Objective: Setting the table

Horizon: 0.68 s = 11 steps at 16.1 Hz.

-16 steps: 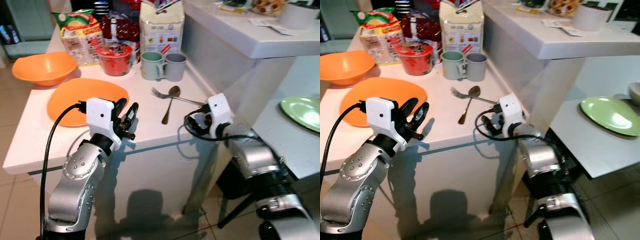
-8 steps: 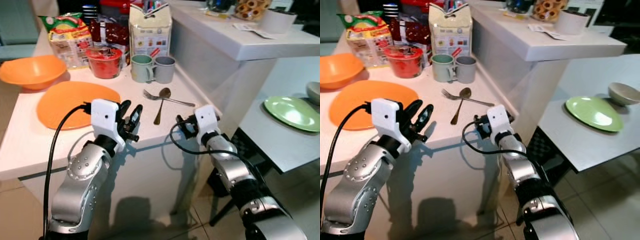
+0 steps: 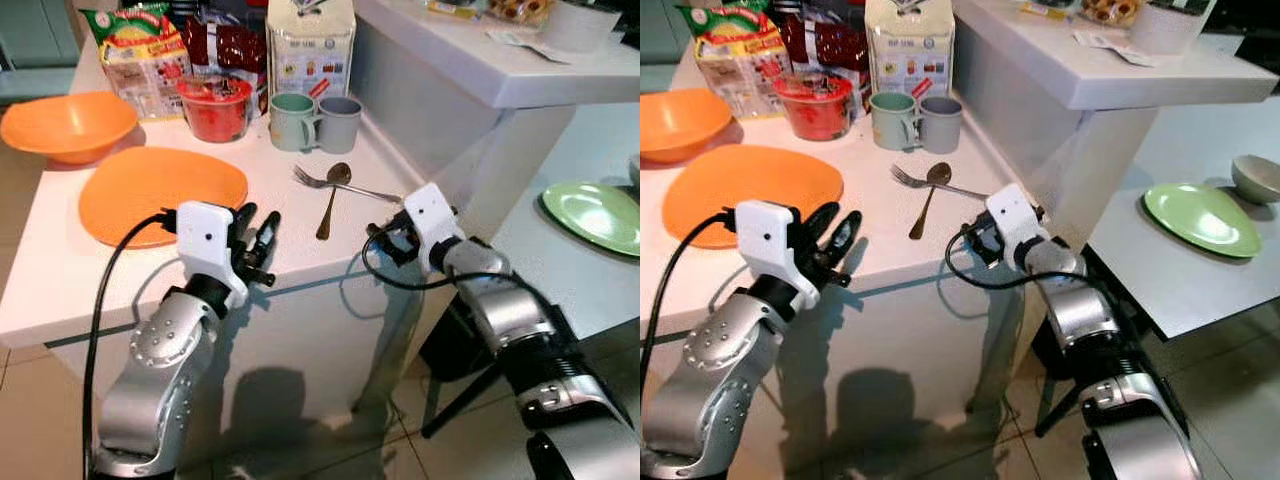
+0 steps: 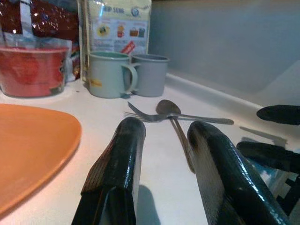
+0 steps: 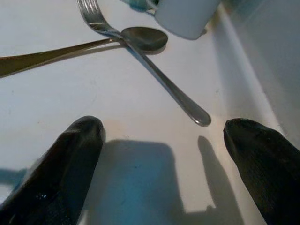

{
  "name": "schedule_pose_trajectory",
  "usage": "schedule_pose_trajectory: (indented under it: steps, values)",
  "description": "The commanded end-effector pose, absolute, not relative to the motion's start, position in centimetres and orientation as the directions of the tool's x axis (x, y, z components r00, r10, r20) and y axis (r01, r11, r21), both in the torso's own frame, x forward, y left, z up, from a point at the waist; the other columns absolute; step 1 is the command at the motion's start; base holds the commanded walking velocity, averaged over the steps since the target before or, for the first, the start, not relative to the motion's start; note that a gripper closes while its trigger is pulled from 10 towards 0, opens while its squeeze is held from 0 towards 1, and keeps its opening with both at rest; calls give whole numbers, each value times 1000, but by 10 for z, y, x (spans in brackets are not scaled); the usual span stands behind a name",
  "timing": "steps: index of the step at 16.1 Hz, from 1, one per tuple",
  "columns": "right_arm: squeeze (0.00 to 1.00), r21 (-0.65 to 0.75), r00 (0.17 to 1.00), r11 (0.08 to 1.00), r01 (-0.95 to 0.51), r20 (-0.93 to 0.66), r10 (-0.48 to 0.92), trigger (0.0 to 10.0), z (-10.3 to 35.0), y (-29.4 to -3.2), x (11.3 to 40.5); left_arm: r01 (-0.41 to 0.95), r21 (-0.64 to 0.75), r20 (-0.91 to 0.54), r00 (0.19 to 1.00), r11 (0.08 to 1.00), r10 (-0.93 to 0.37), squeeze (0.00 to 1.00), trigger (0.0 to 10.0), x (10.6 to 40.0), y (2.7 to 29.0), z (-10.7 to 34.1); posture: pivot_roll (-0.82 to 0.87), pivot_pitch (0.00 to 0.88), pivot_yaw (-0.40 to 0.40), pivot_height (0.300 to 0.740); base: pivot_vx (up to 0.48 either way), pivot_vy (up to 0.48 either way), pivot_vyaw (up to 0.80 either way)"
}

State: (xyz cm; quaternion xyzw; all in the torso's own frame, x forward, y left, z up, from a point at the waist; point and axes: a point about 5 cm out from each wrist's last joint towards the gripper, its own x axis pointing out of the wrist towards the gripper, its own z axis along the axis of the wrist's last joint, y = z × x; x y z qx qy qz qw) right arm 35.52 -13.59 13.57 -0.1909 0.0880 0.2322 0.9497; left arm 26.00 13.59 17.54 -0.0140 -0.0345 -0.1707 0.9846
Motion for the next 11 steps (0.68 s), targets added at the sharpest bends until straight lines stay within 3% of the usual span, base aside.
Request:
schedule_pose_trajectory:
  steps: [1, 8, 11]
  values:
    - [0, -307, 873, 824, -476, -282, 399, 10000, 141, -144, 354, 346, -10, 73, 936, 938, -345, 0, 10000, 262, 132, 176, 9, 21, -68, 740, 0, 0, 0]
    - [0, -333, 869, 805, -492, -241, 431, 10000, 200, -151, 359, 333, -15, 72, 941, 943, -331, 0, 10000, 260, 131, 174, 13, 0, -83, 740, 0, 0, 0]
    - [0, -332, 862, 797, -505, -250, 442, 10000, 204, -151, 359, 335, -18, 72, 940, 942, -333, 0, 10000, 259, 129, 172, 11, 0, -89, 740, 0, 0, 0]
